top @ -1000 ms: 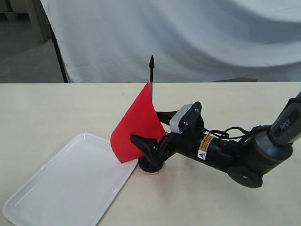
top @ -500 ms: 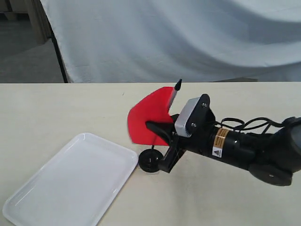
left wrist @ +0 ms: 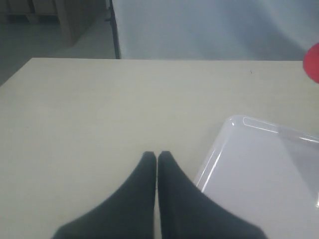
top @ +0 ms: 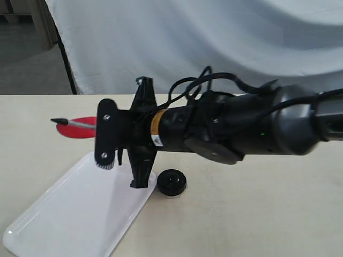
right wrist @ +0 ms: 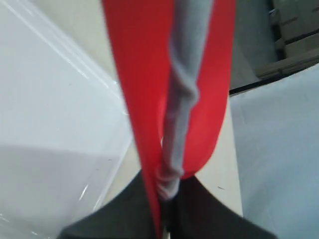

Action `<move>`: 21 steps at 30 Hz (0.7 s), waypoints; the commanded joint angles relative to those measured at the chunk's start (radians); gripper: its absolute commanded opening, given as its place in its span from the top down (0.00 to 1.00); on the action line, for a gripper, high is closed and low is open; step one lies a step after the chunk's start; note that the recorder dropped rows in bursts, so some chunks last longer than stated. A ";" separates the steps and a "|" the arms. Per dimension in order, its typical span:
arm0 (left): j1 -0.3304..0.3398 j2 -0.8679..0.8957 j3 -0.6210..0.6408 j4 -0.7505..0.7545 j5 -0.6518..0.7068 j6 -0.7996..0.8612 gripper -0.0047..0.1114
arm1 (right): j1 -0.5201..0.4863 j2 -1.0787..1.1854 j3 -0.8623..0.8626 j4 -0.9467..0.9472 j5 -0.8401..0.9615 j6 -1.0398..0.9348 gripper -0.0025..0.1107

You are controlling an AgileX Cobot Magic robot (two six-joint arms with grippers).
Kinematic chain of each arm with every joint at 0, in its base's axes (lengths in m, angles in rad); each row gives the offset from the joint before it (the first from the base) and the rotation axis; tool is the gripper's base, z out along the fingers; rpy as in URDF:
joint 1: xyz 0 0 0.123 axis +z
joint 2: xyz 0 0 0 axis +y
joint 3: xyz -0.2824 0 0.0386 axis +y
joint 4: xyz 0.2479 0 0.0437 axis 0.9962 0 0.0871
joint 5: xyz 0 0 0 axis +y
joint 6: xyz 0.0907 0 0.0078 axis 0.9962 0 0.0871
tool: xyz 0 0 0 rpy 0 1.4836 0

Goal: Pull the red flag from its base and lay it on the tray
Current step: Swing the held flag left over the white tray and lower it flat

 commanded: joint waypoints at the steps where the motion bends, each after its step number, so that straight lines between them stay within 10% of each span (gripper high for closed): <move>1: 0.000 -0.001 0.002 -0.001 -0.002 -0.002 0.95 | 0.067 0.091 -0.111 0.002 0.184 -0.026 0.98; 21: 0.000 -0.001 0.002 -0.001 -0.002 -0.002 0.95 | 0.281 0.381 -0.343 -0.402 0.556 0.058 0.98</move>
